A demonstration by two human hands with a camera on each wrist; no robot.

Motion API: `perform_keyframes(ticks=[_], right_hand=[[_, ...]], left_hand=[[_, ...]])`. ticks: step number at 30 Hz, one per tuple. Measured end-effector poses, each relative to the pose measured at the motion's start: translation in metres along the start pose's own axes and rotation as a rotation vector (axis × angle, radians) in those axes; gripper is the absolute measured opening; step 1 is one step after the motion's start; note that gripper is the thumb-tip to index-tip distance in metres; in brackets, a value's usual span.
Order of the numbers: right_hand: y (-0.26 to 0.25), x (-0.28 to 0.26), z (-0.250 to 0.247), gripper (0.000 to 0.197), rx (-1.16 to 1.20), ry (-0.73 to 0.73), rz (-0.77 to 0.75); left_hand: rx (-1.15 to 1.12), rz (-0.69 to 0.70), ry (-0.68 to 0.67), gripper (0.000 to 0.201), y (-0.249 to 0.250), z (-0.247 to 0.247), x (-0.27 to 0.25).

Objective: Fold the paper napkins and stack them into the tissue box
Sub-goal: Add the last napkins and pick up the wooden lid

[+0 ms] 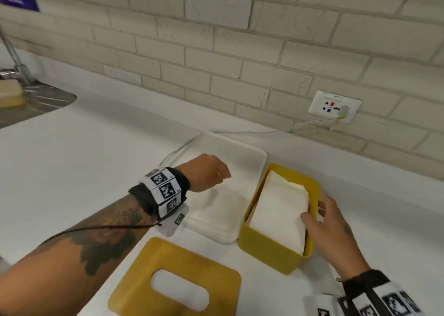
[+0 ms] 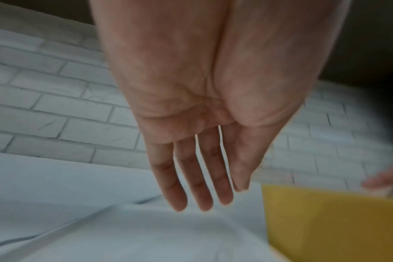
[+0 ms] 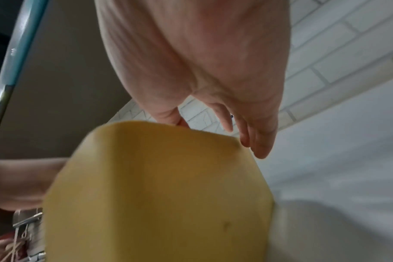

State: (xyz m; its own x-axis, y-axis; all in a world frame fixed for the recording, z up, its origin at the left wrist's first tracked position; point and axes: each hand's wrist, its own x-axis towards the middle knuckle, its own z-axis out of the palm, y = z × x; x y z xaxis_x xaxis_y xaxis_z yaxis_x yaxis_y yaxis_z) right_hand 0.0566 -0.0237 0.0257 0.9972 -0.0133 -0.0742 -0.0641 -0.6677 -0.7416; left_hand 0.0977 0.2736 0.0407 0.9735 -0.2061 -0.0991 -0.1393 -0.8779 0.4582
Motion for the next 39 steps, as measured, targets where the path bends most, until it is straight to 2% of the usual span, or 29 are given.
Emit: perform_keyframes(ticks=[3,7,14,21,24,25,29,33,36,39], right_hand=[[0.001,-0.010,0.010,0.061,0.092,-0.012,0.059],[0.001,-0.012,0.015,0.060,0.116,0.001,0.097],[0.003,-0.012,0.017,0.062,0.133,0.007,0.133],[0.006,-0.012,0.017,0.061,0.135,0.009,0.121],[0.007,-0.010,0.018,0.061,0.137,0.008,0.115],[0.007,-0.010,0.018,0.061,0.140,0.005,0.116],[0.008,-0.009,0.018,0.065,0.102,0.007,0.118],[0.003,-0.010,0.014,0.072,0.041,0.096,0.005],[-0.014,-0.013,0.008,0.071,0.192,0.108,-0.127],[-0.039,-0.015,0.005,0.072,0.472,-0.031,-0.197]], left_hand=[[0.168,-0.108,-0.151,0.046,-0.017,0.017,0.011],[0.275,-0.151,-0.209,0.055,-0.034,0.032,0.021],[0.269,-0.142,-0.100,0.046,-0.041,0.035,0.025],[0.332,-0.086,0.045,0.020,-0.039,0.039,0.013],[0.302,-0.041,0.045,0.010,-0.038,0.038,0.008],[0.266,-0.037,0.033,0.008,-0.038,0.036,0.006],[0.085,-0.027,-0.023,0.025,-0.036,0.012,-0.003],[-0.238,-0.014,0.088,0.016,-0.026,-0.030,-0.020],[-0.659,0.016,0.159,0.016,-0.006,-0.051,-0.033],[-0.937,0.076,0.167,0.014,0.025,-0.054,-0.040]])
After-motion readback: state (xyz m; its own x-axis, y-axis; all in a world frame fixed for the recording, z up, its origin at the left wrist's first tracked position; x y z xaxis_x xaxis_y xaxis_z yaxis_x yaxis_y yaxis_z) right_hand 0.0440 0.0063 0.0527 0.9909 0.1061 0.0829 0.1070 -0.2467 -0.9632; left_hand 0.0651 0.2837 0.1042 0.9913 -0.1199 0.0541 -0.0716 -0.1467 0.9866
